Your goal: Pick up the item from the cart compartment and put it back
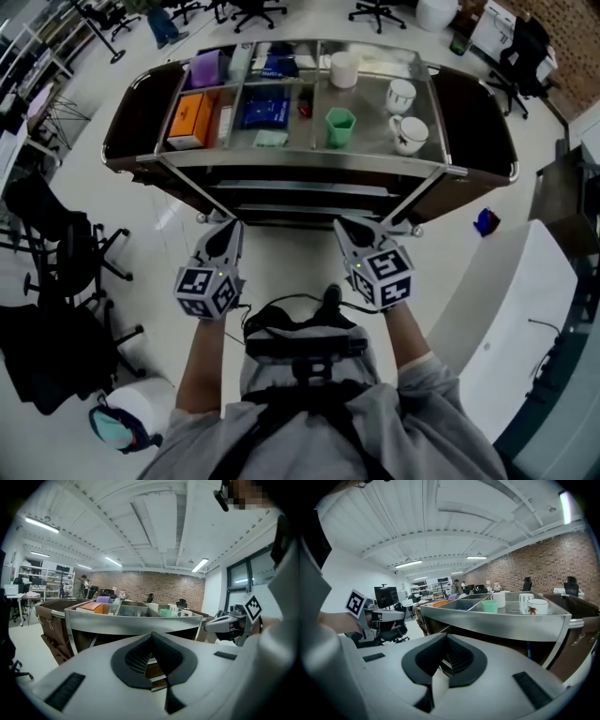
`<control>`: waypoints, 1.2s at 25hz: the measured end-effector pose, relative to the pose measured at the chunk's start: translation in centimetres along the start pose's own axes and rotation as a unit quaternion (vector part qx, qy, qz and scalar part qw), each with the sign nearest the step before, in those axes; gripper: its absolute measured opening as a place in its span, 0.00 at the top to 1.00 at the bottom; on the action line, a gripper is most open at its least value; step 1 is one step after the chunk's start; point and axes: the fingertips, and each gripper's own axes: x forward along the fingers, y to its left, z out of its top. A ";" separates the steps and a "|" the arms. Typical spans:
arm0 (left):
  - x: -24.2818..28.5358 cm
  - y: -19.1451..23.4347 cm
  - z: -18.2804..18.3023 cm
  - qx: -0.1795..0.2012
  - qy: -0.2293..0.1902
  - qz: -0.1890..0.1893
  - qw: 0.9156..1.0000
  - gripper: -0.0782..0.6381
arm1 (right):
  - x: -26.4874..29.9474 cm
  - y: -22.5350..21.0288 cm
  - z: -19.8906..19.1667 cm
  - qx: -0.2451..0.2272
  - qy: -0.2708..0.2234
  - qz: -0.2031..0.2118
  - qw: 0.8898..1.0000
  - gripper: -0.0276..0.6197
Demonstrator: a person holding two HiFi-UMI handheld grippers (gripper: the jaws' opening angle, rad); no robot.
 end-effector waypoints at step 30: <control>17.1 4.8 12.4 0.268 0.116 -0.141 0.946 0.57 | 10.1 -1.6 13.2 -0.028 -0.011 -0.026 0.999 0.94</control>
